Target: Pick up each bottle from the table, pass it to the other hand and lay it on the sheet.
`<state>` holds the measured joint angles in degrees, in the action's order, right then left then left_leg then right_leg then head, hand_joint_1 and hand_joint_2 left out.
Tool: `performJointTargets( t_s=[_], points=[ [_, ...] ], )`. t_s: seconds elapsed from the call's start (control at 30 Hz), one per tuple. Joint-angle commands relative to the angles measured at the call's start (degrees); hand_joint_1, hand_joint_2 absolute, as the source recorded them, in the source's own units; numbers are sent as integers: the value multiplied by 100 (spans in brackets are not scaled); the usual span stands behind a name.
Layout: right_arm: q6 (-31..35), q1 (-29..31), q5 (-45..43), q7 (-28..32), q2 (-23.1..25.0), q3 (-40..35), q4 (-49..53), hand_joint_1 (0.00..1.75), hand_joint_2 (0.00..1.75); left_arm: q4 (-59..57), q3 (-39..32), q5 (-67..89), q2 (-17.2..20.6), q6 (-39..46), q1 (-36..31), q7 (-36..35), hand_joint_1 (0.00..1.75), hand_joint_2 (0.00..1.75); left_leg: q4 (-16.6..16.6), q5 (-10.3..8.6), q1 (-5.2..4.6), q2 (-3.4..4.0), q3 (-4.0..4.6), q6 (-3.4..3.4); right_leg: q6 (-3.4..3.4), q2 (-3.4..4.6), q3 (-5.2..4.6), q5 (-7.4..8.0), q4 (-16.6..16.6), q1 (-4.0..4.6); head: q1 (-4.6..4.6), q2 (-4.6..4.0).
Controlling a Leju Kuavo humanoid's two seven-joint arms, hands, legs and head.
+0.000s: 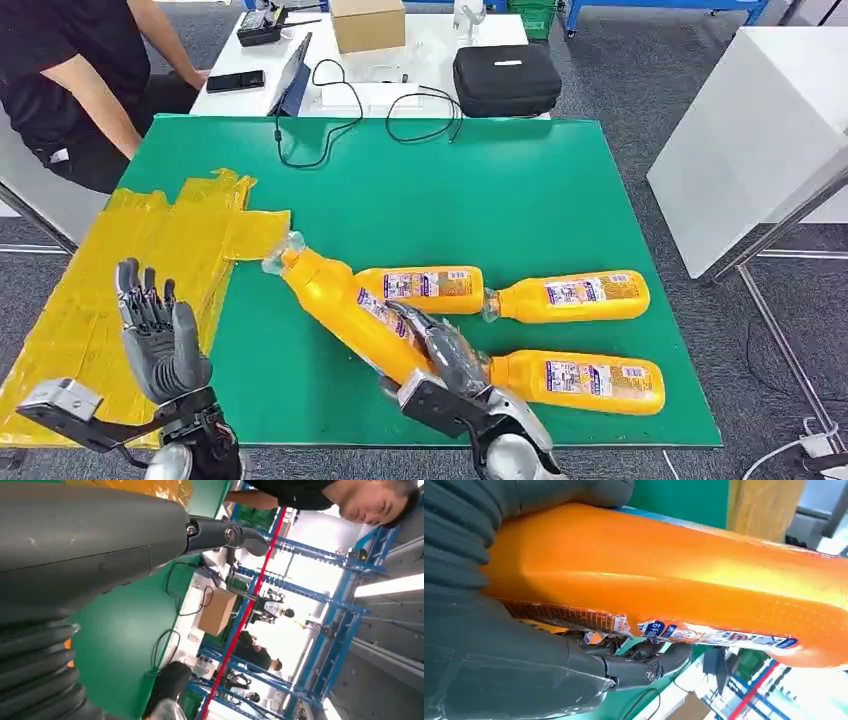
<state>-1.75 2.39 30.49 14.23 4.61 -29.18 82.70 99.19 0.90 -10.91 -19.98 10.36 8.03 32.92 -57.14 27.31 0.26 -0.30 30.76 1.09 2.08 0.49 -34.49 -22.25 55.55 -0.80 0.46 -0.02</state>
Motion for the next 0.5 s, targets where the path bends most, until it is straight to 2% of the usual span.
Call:
performJointTargets(
  t_s=[0.03,0.17,0.23,0.33,0.5],
  points=[
    [-79,230,-35,88,128,269,-75,175,175,-568,-217,-497,-2,-1201,-131,-555,0,175,5,1,2,3,-11,-4,-7,-2,10,-1,-4,3,2,0],
    [102,594,177,112,418,410,-497,175,175,-1219,-88,-1034,74,-2790,-189,-1105,0,175,8,-1,-1,8,-12,-4,-7,3,8,2,-6,1,0,0],
    [176,825,337,127,523,349,-787,175,175,-1572,72,-1222,187,-3279,-266,-1184,0,175,9,-1,-2,12,-13,-4,-6,7,7,3,-6,1,0,0],
    [166,1039,405,160,618,184,-1115,175,175,-1905,177,-1541,287,-3710,-366,-1135,0,175,15,-4,1,15,-21,-7,-10,8,13,7,-12,4,0,0],
    [167,1107,438,181,654,68,-1250,175,175,-1921,142,-1651,316,-3803,-398,-1171,0,175,10,-2,1,10,-15,-5,-6,4,8,2,-7,5,0,0]
  ],
)
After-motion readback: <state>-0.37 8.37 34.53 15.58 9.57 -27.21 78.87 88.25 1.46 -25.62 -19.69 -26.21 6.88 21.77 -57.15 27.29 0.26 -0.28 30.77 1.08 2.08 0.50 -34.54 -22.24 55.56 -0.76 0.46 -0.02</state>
